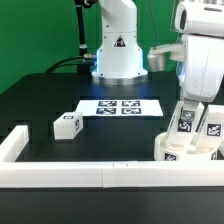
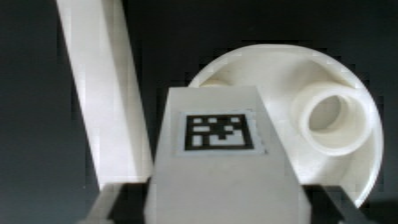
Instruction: Assemble stool
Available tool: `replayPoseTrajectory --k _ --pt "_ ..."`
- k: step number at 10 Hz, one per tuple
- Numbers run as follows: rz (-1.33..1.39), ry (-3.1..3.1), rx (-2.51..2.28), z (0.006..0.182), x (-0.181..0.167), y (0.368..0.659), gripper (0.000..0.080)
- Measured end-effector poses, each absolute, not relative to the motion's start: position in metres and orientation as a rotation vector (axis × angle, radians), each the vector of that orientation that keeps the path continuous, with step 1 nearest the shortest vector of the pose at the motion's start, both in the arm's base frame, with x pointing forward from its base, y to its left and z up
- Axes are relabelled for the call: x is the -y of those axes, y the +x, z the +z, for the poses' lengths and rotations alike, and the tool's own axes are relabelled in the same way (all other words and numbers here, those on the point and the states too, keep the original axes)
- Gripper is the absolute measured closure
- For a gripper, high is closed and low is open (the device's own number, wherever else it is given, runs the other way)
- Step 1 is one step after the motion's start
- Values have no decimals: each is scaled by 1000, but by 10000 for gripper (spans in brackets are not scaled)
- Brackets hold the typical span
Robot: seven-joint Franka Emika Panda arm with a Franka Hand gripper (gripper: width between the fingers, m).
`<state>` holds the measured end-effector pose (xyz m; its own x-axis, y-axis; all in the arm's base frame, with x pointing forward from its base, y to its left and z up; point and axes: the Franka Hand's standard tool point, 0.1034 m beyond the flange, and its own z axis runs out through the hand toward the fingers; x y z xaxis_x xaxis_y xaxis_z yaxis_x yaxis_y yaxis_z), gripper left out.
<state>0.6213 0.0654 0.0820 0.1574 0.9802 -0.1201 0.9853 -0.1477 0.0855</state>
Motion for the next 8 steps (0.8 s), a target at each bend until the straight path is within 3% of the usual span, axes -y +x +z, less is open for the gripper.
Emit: replayPoseTrajectory --k 4,8 --pt "-39 2421 -1766 79 -65 622 463" --pt "-34 2843 -942 78 -87 630 463"
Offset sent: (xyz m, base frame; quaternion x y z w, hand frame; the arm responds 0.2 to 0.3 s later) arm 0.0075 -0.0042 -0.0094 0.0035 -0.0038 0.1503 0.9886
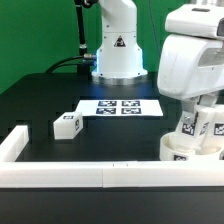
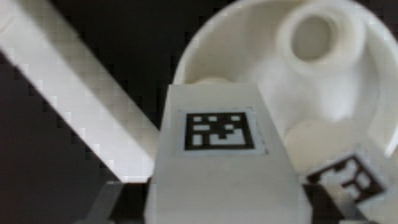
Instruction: Assemble stool
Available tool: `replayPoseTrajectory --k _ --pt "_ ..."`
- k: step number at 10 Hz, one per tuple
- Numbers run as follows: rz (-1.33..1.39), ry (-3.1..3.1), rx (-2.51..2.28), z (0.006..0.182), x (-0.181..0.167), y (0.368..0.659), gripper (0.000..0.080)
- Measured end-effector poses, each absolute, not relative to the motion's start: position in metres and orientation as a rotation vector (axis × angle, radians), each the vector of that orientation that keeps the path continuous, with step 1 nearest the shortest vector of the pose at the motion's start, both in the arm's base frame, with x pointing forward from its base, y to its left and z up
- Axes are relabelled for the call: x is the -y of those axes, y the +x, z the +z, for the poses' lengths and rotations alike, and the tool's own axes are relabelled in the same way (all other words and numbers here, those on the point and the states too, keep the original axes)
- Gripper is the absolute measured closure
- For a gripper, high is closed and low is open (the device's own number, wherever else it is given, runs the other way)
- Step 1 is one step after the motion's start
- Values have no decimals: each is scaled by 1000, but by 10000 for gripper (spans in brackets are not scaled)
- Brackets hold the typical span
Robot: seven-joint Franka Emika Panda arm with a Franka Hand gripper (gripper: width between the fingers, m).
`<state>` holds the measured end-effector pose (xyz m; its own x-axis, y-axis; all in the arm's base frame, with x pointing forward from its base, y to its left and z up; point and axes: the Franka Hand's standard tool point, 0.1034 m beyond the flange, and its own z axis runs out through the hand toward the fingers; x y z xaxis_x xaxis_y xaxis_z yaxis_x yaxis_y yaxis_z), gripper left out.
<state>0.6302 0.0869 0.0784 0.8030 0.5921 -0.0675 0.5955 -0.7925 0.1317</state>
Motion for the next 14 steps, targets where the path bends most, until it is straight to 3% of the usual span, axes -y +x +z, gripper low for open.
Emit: replayPoseTrajectory --k 3,9,14 --pt "-136 2973 -368 77 -96 630 463" --pt "-14 3008 348 76 -90 640 463" --pt "-39 2836 1481 76 -99 645 463"
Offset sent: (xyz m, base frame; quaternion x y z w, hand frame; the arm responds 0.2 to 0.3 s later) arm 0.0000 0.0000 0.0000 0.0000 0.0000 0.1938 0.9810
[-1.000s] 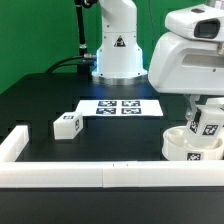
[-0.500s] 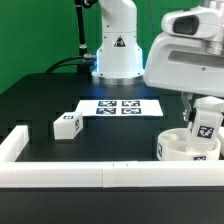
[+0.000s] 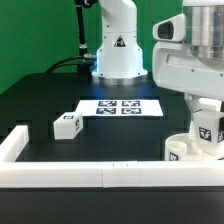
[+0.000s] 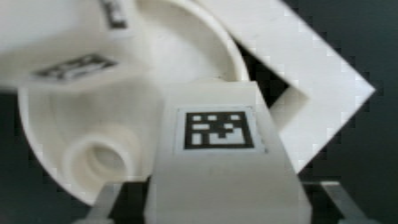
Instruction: Assemble stool
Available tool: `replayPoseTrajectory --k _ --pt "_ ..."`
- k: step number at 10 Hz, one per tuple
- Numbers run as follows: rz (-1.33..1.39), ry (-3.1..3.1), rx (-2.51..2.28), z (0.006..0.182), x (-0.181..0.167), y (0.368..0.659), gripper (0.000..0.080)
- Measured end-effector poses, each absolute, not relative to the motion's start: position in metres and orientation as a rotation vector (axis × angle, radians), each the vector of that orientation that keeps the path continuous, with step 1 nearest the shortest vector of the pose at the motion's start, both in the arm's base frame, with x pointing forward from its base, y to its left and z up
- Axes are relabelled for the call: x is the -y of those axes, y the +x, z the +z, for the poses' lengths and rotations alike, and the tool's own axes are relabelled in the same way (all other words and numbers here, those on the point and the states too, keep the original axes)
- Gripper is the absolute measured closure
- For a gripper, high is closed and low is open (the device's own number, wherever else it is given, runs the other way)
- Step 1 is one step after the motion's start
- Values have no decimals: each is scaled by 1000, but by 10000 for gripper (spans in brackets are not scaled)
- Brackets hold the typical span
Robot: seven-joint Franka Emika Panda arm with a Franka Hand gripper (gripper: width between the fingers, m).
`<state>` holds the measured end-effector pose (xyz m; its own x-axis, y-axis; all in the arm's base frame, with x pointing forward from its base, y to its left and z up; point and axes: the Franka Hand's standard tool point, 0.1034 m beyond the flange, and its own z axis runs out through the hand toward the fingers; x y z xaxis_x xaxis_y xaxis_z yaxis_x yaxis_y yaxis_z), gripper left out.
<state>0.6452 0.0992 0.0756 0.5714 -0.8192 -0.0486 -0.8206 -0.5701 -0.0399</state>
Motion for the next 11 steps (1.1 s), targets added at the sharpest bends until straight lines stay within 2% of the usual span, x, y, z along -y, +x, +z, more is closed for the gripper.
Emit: replayPoseTrajectory --k 4,8,11 --pt "59 -2532 -1764 74 -100 644 463" --pt "52 -1797 -2425 71 -103 638 463" --pt "52 -1618 -2526 71 -105 636 463"
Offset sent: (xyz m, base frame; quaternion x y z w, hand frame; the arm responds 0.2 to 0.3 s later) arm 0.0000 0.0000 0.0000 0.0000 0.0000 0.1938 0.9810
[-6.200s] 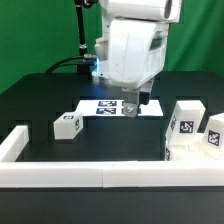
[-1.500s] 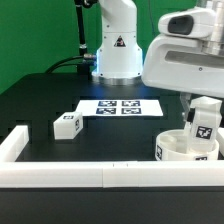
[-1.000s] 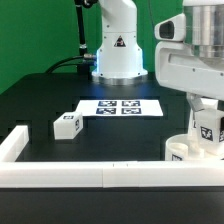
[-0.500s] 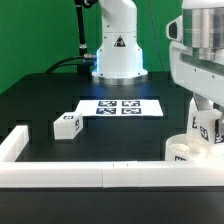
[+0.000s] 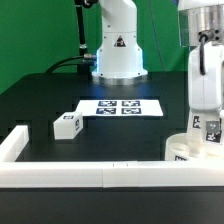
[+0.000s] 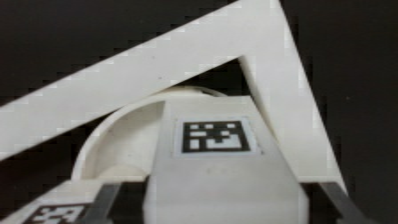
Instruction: Assemble stool
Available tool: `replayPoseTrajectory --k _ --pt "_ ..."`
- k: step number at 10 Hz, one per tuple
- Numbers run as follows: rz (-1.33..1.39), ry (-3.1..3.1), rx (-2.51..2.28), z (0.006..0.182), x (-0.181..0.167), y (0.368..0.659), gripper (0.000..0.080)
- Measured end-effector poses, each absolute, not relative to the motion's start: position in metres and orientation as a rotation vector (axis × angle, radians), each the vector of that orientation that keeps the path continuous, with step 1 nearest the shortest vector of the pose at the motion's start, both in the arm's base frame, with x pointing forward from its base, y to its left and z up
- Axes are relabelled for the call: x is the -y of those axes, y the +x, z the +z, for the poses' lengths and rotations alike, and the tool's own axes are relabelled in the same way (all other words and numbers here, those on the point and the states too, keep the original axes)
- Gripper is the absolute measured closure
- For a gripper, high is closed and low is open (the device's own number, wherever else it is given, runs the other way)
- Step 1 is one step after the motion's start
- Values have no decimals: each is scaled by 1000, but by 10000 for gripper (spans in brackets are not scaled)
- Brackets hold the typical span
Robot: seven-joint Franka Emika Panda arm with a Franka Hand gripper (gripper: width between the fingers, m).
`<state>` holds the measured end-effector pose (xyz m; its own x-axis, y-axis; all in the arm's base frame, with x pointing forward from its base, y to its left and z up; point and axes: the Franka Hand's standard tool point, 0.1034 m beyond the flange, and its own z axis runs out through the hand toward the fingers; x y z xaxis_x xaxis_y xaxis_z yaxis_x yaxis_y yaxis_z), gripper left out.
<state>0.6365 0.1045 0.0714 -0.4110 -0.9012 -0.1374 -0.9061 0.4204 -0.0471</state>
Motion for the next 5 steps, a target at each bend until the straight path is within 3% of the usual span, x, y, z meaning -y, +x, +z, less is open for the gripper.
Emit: replayPoseTrajectory --k 5 --pt "45 -1599 -2509 71 -105 635 462"
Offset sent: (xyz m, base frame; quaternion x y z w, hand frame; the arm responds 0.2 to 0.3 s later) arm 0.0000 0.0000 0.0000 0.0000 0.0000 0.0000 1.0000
